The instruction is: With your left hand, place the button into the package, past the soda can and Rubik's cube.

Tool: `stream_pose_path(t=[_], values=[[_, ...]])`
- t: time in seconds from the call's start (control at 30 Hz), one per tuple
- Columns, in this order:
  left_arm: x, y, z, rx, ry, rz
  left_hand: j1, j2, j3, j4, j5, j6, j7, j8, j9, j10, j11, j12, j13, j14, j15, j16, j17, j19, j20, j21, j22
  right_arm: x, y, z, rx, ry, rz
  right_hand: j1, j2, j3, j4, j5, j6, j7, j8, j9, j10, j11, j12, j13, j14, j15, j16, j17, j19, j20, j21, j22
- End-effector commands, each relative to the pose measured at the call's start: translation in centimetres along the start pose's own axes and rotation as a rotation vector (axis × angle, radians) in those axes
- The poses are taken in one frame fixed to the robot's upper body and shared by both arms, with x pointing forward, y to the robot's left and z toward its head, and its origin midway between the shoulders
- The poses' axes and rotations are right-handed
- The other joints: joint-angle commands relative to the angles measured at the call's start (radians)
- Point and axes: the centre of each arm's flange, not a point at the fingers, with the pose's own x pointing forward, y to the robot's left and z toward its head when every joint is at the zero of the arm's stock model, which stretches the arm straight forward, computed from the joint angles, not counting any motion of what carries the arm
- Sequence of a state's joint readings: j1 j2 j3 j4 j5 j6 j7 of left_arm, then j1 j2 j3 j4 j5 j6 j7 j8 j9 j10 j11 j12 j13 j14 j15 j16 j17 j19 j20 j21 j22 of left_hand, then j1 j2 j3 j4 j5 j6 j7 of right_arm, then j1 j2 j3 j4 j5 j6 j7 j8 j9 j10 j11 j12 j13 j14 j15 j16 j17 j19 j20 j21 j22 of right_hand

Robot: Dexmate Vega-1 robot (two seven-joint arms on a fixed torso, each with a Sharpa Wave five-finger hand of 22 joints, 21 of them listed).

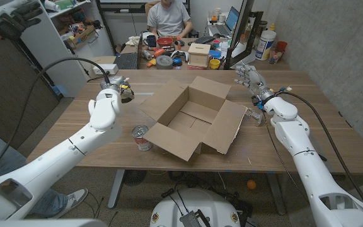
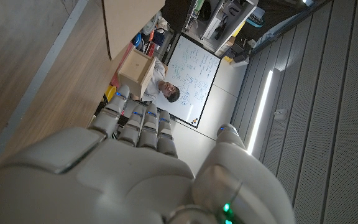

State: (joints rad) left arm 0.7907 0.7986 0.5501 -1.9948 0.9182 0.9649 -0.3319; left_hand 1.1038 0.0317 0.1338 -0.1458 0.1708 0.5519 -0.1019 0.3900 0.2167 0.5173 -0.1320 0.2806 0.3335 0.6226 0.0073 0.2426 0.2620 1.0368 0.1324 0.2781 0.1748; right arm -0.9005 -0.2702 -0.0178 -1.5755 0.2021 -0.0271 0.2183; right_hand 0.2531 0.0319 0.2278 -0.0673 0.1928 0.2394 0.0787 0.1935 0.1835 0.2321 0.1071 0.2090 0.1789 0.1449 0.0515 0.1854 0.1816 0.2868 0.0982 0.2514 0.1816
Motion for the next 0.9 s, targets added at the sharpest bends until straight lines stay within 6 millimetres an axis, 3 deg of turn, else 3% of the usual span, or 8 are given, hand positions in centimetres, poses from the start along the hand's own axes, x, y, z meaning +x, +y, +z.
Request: stream_pose_path(t=[0.03, 0.43, 0.9], values=[[-1.3, 4.0, 1.4, 0.044, -0.06, 0.082, 0.084, 0.092, 0.012, 0.016, 0.009, 0.005, -0.002, 0.007, 0.001, 0.009, -0.002, -0.001, 0.004, 0.044, -0.04, 0.005, 0.003, -0.004, 0.0, -0.003, 0.002, -1.0, -0.4, 0.1, 0.002, -0.005, -0.02, -0.003, 0.004, -0.004, 0.001, 0.005, 0.006, 0.004, 0.002, 0.004, 0.009, 0.001, 0.0, 0.003, 0.007, -0.001, 0.004, 0.0, 0.008, -0.003, -0.004, -0.001], [-1.8, 4.4, 6.5, 0.091, -0.252, 0.12, 0.087, 0.093, 0.017, 0.016, 0.01, 0.004, -0.009, 0.006, 0.0, 0.01, -0.011, -0.004, 0.008, 0.046, -0.051, 0.005, 0.007, -0.014, -0.008, -0.013, 0.003, -2.7, -1.2, 0.1, 0.008, -0.007, -0.048, -0.004, 0.005, -0.004, 0.001, 0.005, 0.006, 0.003, 0.002, 0.004, 0.009, 0.001, 0.0, 0.003, 0.007, -0.002, 0.003, 0.0, 0.011, -0.002, -0.005, -0.001], [-4.1, 4.6, 8.9, 0.113, -0.434, 0.152, 0.093, 0.088, 0.02, 0.014, 0.01, 0.003, -0.023, 0.005, 0.0, 0.009, -0.02, -0.008, 0.014, 0.042, -0.068, 0.0, 0.01, -0.027, -0.019, -0.025, 0.003, -3.6, -1.6, 0.0, 0.012, -0.006, -0.061, -0.004, 0.006, -0.005, 0.001, 0.004, 0.006, 0.003, 0.001, 0.005, 0.009, 0.0, 0.0, 0.003, 0.008, -0.001, 0.003, 0.0, 0.012, -0.002, -0.009, -0.001]])
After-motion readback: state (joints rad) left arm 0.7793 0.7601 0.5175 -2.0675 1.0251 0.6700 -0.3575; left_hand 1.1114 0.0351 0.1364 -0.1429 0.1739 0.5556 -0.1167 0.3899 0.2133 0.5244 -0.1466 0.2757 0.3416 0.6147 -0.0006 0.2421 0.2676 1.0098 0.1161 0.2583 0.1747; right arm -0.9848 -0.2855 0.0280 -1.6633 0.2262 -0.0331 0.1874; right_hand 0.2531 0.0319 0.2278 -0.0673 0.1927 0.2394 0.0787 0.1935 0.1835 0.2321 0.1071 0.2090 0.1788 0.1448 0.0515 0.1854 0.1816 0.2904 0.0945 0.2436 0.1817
